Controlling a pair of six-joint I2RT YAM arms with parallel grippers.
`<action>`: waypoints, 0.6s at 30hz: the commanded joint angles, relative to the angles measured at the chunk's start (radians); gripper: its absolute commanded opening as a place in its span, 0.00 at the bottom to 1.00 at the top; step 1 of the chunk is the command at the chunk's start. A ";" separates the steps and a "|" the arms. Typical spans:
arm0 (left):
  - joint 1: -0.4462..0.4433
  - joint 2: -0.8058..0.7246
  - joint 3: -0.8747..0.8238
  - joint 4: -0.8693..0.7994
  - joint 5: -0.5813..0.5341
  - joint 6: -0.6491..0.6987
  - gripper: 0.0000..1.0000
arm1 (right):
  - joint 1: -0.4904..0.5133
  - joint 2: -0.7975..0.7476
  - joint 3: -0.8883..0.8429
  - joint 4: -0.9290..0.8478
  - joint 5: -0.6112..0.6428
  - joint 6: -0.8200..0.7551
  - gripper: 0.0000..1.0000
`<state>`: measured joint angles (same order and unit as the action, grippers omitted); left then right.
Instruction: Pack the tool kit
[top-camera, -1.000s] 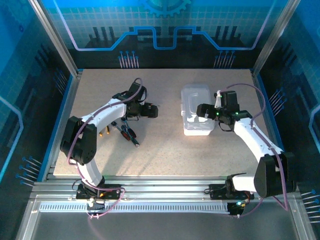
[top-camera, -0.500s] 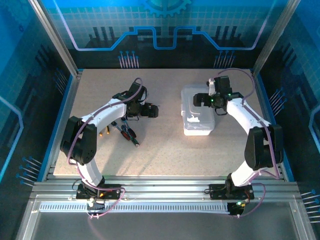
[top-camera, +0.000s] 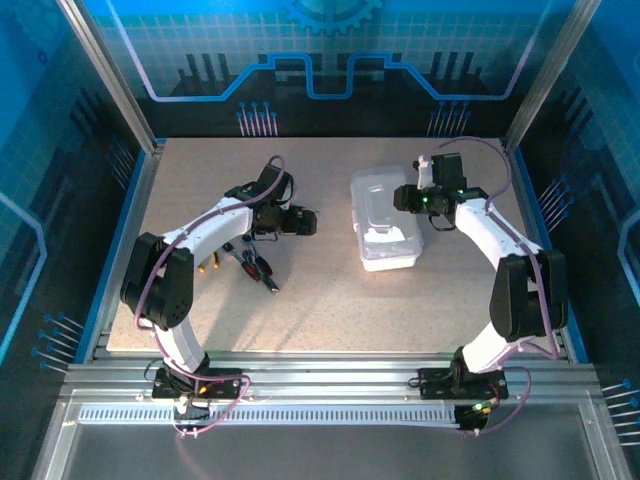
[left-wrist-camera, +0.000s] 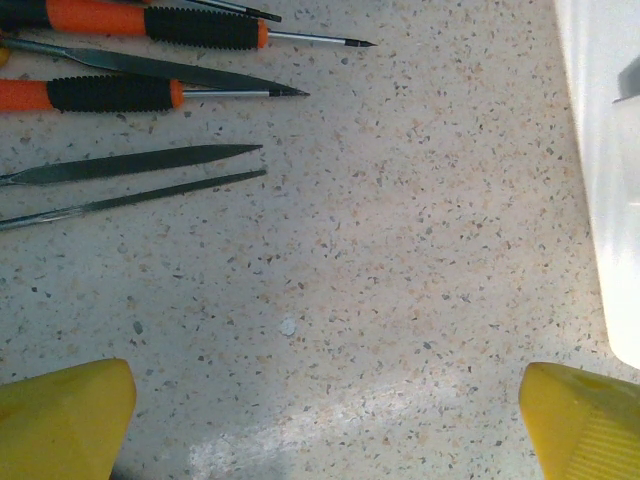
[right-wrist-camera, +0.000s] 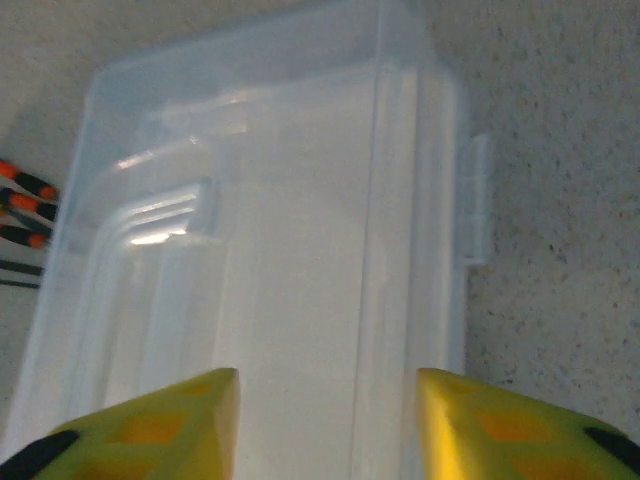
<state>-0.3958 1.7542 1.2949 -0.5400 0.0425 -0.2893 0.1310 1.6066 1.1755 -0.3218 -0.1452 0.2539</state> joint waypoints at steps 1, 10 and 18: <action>-0.009 -0.027 -0.012 0.008 0.001 0.001 0.99 | 0.006 0.005 -0.082 -0.028 -0.079 0.036 0.47; -0.008 -0.042 -0.019 0.002 -0.009 0.007 0.99 | 0.018 -0.031 -0.087 -0.064 -0.081 0.016 0.72; -0.008 -0.040 -0.012 0.002 -0.009 0.001 0.99 | 0.066 0.015 0.121 -0.249 0.026 -0.110 0.89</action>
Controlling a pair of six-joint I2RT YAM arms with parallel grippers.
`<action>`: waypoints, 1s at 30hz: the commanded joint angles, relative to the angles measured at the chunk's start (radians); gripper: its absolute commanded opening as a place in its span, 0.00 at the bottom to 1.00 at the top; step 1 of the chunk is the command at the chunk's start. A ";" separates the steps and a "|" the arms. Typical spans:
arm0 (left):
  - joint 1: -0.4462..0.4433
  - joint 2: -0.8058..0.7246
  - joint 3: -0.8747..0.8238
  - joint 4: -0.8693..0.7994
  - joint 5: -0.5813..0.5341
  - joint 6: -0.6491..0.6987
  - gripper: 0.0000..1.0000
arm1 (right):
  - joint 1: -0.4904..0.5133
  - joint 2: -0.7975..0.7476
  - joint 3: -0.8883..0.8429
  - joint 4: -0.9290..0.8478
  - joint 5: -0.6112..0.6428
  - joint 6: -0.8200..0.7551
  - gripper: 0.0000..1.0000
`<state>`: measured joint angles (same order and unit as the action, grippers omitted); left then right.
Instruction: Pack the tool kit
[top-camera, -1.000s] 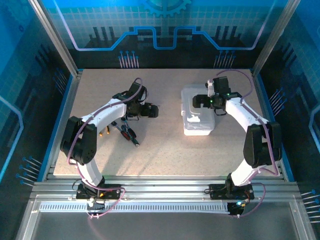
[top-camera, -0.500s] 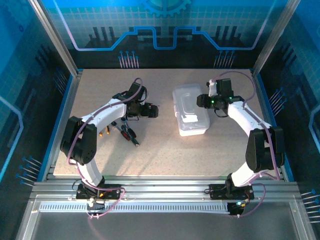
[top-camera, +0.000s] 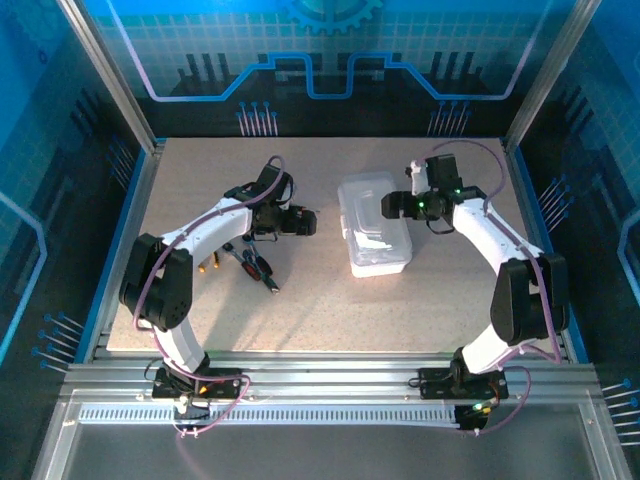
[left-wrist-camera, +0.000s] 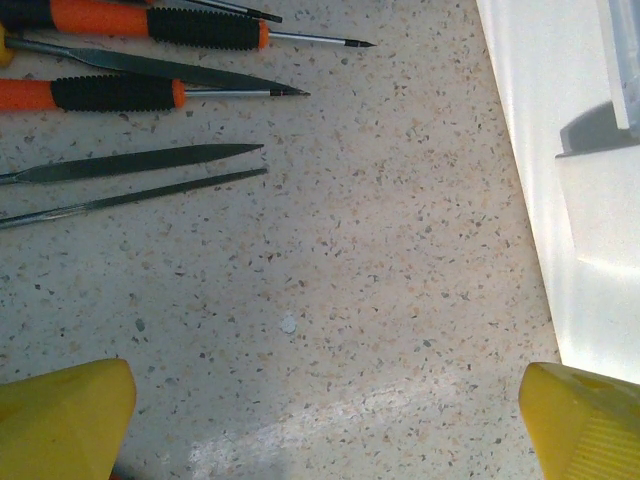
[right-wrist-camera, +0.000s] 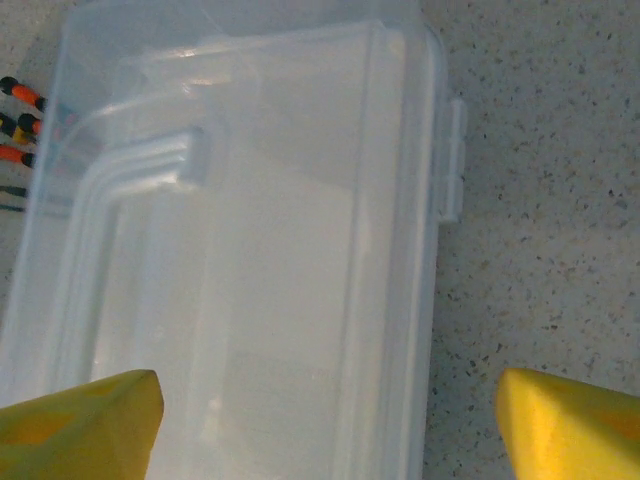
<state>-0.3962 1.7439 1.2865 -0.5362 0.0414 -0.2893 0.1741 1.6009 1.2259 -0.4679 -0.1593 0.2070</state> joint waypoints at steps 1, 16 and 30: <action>-0.009 -0.029 -0.004 -0.004 -0.008 0.002 0.99 | 0.035 0.033 0.093 -0.121 0.049 -0.073 0.93; -0.009 -0.023 -0.008 -0.006 -0.013 0.005 0.99 | 0.188 0.252 0.325 -0.312 0.367 -0.142 0.88; -0.008 -0.006 -0.014 0.005 -0.011 0.008 0.99 | 0.193 0.272 0.278 -0.315 0.326 -0.137 0.66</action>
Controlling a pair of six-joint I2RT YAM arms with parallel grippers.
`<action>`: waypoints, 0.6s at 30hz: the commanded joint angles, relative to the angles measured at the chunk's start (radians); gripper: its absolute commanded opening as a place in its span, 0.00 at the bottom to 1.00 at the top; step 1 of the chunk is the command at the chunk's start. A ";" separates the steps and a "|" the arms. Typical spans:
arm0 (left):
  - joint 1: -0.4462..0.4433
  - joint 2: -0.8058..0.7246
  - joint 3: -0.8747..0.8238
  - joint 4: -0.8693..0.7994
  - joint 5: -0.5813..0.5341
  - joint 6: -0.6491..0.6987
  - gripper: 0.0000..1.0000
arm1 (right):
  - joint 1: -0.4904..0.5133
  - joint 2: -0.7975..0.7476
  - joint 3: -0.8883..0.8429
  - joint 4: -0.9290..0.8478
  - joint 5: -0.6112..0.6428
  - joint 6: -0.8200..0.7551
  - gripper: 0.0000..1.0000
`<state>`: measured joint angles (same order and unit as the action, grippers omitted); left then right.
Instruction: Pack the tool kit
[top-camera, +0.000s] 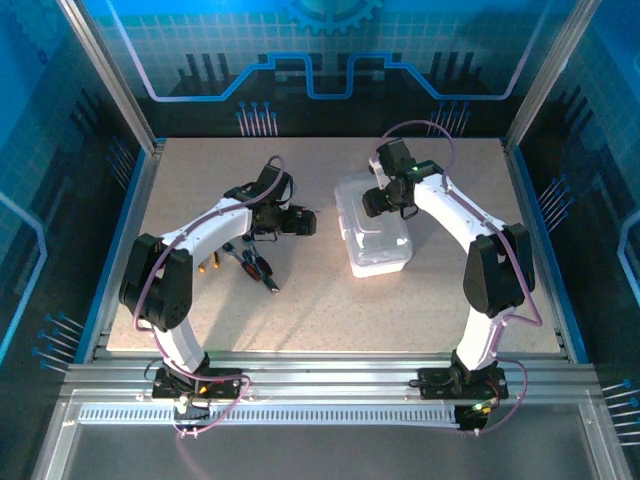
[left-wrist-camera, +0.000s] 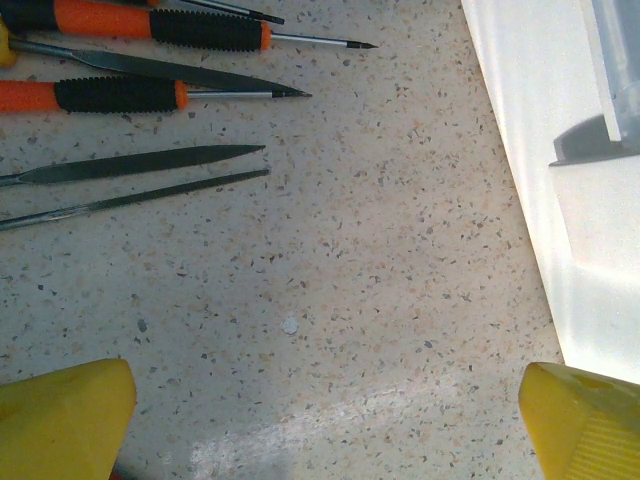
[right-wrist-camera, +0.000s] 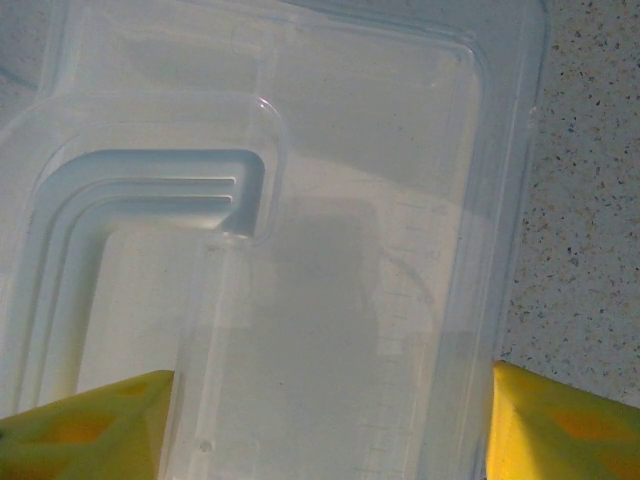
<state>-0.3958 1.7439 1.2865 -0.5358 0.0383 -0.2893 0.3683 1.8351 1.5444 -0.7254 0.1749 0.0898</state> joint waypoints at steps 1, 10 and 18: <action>-0.009 -0.005 -0.014 0.005 -0.006 0.009 0.99 | -0.010 0.034 -0.053 -0.046 -0.038 -0.015 0.64; -0.009 -0.006 -0.008 0.002 -0.005 0.010 0.99 | -0.134 -0.006 -0.214 0.100 -0.376 0.039 0.59; -0.009 -0.004 0.010 -0.007 0.000 0.012 0.99 | -0.251 -0.016 -0.399 0.347 -0.762 0.144 0.59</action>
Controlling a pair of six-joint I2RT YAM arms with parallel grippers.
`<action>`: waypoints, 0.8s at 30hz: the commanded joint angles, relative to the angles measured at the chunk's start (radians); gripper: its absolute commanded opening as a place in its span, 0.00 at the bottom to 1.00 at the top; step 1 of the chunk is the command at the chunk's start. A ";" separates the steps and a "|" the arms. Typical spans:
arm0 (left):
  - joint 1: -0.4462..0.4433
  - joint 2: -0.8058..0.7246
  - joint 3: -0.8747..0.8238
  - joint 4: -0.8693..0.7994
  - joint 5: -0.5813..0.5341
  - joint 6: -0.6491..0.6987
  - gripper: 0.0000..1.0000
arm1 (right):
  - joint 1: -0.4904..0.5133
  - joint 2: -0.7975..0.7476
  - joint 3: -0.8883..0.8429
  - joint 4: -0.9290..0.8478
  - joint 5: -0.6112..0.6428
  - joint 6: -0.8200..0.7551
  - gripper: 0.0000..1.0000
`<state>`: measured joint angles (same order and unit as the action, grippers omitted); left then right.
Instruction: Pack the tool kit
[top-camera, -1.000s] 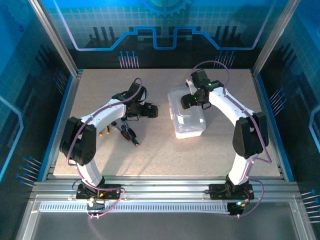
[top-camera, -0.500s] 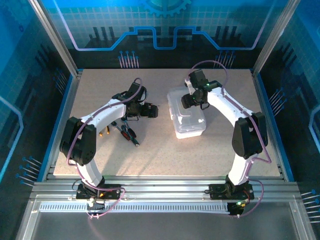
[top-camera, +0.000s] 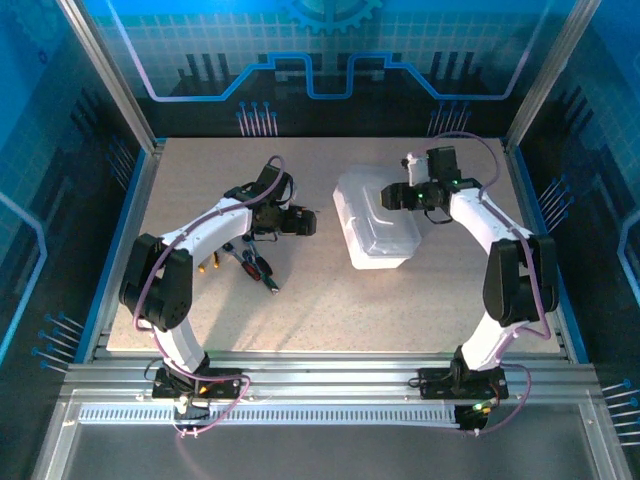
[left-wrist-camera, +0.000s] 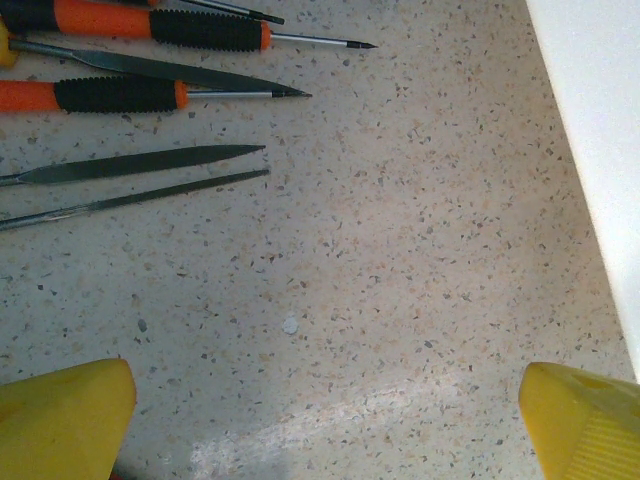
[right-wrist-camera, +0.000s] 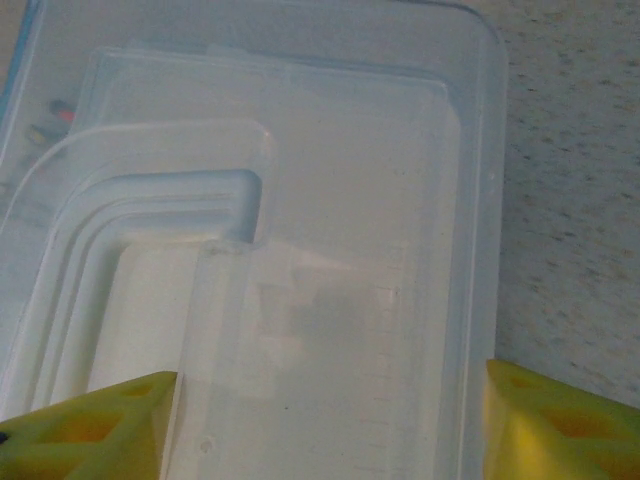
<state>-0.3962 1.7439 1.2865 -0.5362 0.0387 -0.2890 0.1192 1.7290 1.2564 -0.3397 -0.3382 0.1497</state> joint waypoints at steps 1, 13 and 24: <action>-0.008 -0.004 0.013 -0.008 0.000 0.012 0.99 | -0.014 0.100 -0.132 -0.002 -0.291 0.103 0.59; -0.010 -0.020 0.006 -0.010 0.000 0.006 0.99 | -0.050 0.129 -0.309 0.280 -0.403 0.261 0.73; -0.010 -0.026 -0.008 -0.007 0.000 0.005 1.00 | -0.054 -0.011 -0.330 0.211 -0.320 0.241 0.78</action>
<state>-0.3962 1.7439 1.2865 -0.5365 0.0387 -0.2890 0.0643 1.7901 0.9199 -0.0746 -0.6868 0.4034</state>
